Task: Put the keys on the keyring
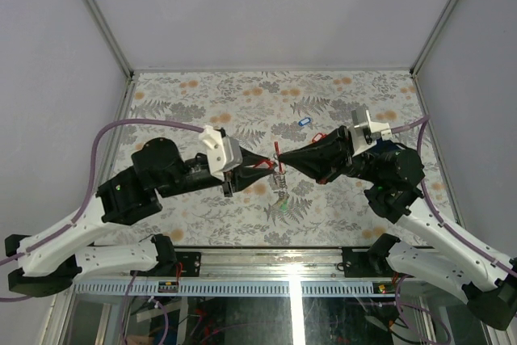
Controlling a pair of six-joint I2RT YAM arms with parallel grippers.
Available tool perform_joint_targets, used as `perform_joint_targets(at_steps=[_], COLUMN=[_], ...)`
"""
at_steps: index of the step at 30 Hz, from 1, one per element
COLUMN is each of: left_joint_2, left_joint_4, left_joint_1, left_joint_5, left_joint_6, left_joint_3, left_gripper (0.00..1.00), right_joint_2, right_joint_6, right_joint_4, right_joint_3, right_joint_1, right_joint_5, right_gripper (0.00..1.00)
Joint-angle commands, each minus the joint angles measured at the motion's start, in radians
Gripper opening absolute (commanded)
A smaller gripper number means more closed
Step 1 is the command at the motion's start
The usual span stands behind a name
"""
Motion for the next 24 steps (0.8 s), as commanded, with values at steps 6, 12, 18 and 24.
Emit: perform_joint_targets(at_steps=[6,12,18,24], left_joint_2=[-0.133,-0.107,-0.067,-0.046], left_joint_4=[0.231,0.287,0.319,0.325], left_joint_1=[-0.007,-0.007,-0.008,-0.008], left_joint_5=[-0.069,-0.043,-0.002,0.012], left_joint_6=[-0.053,-0.071,-0.072,-0.068], left_joint_3=[-0.098,-0.108,-0.100,-0.089], left_gripper=[0.28,0.29,0.28,0.26], right_joint_2=[-0.043,-0.040,-0.044,-0.046], right_joint_6=[-0.060,-0.057,-0.055,-0.048], right_joint_4=[0.016,0.019,0.025,0.047], right_joint_3=[0.007,0.007,0.007,0.000], right_joint_1=[-0.001,-0.001,0.000,-0.001], right_joint_5=[0.025,0.014,0.002,-0.016], right_gripper=[0.00,0.00,0.00,0.00])
